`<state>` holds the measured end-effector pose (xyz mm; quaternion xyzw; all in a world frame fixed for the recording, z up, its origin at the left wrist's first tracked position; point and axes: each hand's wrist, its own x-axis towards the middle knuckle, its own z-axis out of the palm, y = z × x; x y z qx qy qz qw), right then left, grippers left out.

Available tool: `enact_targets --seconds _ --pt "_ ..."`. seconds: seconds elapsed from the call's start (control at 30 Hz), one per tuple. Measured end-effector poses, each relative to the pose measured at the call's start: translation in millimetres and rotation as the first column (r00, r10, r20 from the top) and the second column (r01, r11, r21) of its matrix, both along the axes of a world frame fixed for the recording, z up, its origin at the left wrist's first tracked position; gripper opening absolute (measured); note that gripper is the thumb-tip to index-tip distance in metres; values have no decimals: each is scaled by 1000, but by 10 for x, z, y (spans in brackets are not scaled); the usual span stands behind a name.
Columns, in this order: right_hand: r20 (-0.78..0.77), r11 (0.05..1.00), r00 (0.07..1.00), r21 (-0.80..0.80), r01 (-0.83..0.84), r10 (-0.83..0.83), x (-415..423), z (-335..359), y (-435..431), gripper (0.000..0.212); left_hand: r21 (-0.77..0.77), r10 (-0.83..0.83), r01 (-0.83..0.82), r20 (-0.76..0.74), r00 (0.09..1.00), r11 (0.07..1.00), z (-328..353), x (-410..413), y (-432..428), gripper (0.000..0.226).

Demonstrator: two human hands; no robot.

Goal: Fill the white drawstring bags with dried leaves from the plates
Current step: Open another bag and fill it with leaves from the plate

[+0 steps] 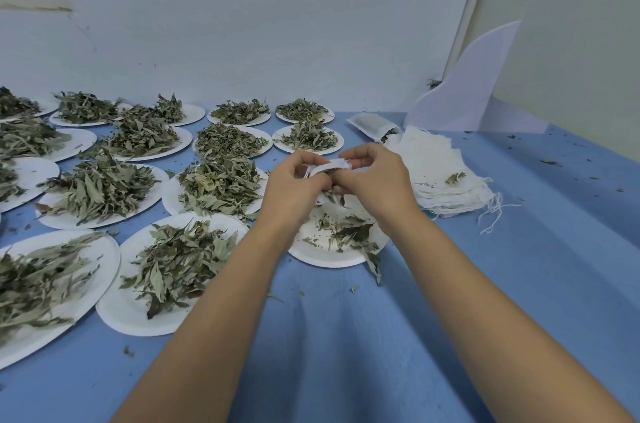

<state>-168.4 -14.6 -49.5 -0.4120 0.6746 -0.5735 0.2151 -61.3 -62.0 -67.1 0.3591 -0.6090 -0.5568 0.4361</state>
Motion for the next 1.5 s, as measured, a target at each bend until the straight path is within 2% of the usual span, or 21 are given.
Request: enact_targets --seconds 0.07,0.17,0.27,0.43,0.5,0.57,0.63,0.7,0.8,0.87,0.93,0.97,1.0,1.03,1.07,1.1,1.17,1.23,1.33,1.5 --pt "165 998 984 -10 -60 60 4 20 0 22 -4 39 -39 13 999 999 -12 -18 1 17" --pt "409 986 898 -84 -142 164 28 113 9 15 8 101 -101 -12 995 995 -24 -23 6 18" --pt "520 970 820 -176 -170 238 39 183 17 19 50 131 -128 -66 989 991 -6 -8 2 22" --pt "382 969 902 -210 -130 204 57 124 28 29 163 71 -42 -179 981 986 34 -11 -5 23" --pt "181 983 978 -168 -70 101 41 70 27 29 220 57 -4 -235 970 975 46 -15 -1 23" --pt "-35 990 999 -140 -24 19 37 33 21 27 225 36 22 -248 968 974 51 -8 -4 23" --pt "-103 988 995 -156 -2 -15 46 9 11 26 196 10 34 -219 976 980 43 -2 -4 25" --pt "-115 985 992 -171 28 -48 43 -11 -12 27 166 0 30 -179 984 986 27 -1 -3 27" --pt "-51 989 998 -144 33 -41 4 -43 -32 27 100 21 -10 -104 994 995 10 3 -6 27" --pt "55 992 997 -117 -47 54 -42 -34 -14 28 75 42 -36 -77 996 996 5 10 -14 26" --pt "175 974 966 -155 -164 190 -87 0 11 28 89 54 -48 -77 996 995 1 19 -24 26" --pt "165 966 960 -163 -198 225 -124 20 19 28 102 63 -54 -82 995 993 -1 22 -30 26" --pt "78 968 971 -134 -214 226 -175 46 26 28 114 76 -65 -93 993 991 0 23 -36 26" --pt "-77 972 971 -53 -229 225 -235 71 39 28 123 93 -80 -109 990 989 0 23 -44 26" --pt "-225 961 934 74 -266 276 -284 98 61 26 127 113 -97 -128 985 987 2 22 -51 27" --pt "-301 917 872 229 -327 386 -325 117 91 22 130 132 -114 -142 981 985 5 16 -56 27" --pt "-225 747 763 491 -449 606 -356 136 156 15 132 155 -136 -150 976 982 8 5 -58 29" --pt "-146 636 714 599 -487 685 -378 133 194 12 128 160 -142 -140 977 982 4 -7 -54 29" --pt "-164 591 689 672 -446 706 -427 158 207 13 128 160 -145 -117 980 981 6 -13 -46 28" --pt "-106 514 671 732 -448 734 -438 164 235 14 138 161 -145 -112 981 980 7 -16 -44 27"
